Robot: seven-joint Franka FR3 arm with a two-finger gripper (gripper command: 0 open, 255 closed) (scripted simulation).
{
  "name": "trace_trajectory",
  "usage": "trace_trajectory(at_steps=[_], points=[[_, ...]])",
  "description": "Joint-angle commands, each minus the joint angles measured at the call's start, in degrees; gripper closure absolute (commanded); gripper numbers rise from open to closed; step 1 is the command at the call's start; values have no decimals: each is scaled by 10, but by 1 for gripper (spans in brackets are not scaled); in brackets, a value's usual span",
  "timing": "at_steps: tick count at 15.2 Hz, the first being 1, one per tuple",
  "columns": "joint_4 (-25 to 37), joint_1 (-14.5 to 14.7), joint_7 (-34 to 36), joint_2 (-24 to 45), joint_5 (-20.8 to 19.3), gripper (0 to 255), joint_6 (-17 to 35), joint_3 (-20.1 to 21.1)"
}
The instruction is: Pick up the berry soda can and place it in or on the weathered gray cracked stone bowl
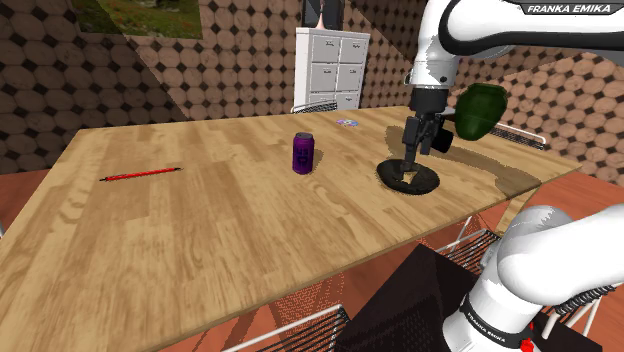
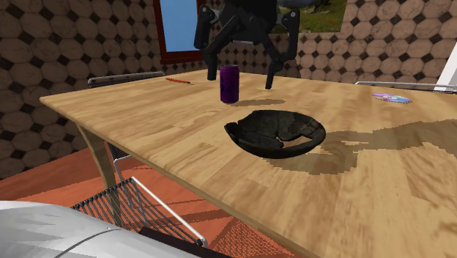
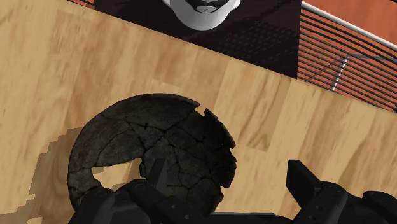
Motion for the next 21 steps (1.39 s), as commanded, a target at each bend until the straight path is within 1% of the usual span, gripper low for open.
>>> trace_trajectory(at_steps=[1,6,11,16,21], points=[[0,0,0,0,0,0,0,0],[56,15,16,96,12,0,57,23],[127,26,31,193,16,0,99,43],[216,36,48,291,12,0,125,63],[323,45,67,391,-1,0,134,80]])
